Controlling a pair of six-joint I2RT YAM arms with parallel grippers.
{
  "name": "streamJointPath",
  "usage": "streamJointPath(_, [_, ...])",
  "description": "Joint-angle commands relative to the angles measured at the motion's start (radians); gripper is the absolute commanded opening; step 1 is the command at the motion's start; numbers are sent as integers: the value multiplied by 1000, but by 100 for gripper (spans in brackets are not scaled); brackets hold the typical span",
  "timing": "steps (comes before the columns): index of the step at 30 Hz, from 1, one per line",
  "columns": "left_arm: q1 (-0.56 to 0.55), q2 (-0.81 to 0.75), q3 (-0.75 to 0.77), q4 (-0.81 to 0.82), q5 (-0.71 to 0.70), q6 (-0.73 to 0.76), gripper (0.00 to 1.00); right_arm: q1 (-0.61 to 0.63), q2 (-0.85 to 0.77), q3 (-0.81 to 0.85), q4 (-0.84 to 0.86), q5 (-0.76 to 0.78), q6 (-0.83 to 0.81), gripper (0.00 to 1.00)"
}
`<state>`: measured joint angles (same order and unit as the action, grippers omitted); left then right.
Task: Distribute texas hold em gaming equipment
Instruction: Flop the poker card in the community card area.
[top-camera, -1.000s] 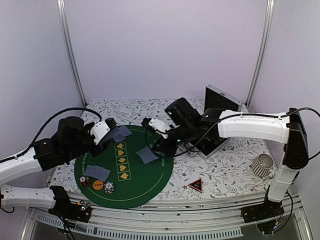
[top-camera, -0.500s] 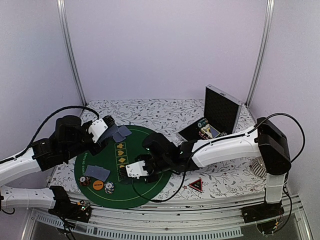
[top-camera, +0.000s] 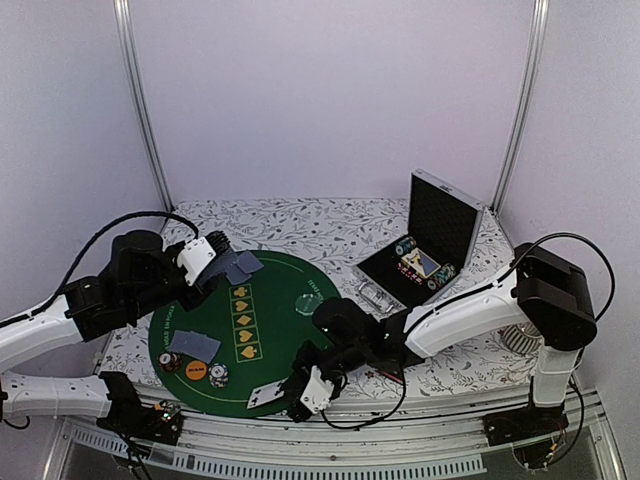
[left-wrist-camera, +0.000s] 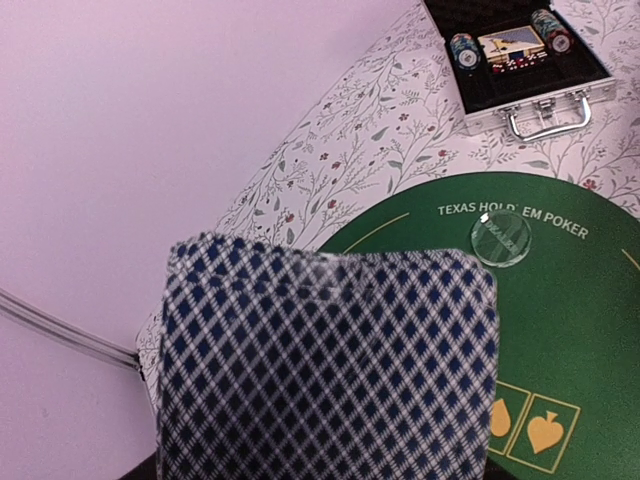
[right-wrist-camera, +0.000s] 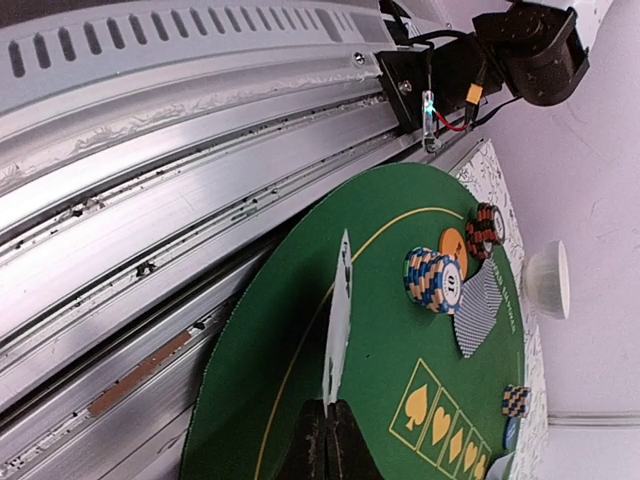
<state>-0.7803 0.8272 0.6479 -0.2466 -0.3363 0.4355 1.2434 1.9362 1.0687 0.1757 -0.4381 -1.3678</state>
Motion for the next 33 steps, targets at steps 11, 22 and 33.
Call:
streamJointPath(11, [15, -8, 9, 32, 19, -13, 57, 8, 46, 125, 137, -99, -175, 2])
streamJointPath(22, [15, -10, 10, 33, 20, -11, 57, 8, 147, 131, 48, -55, -321, 2])
streamJointPath(33, [15, -3, 11, 32, 26, -11, 57, -11, 170, 132, -46, 65, -521, 2])
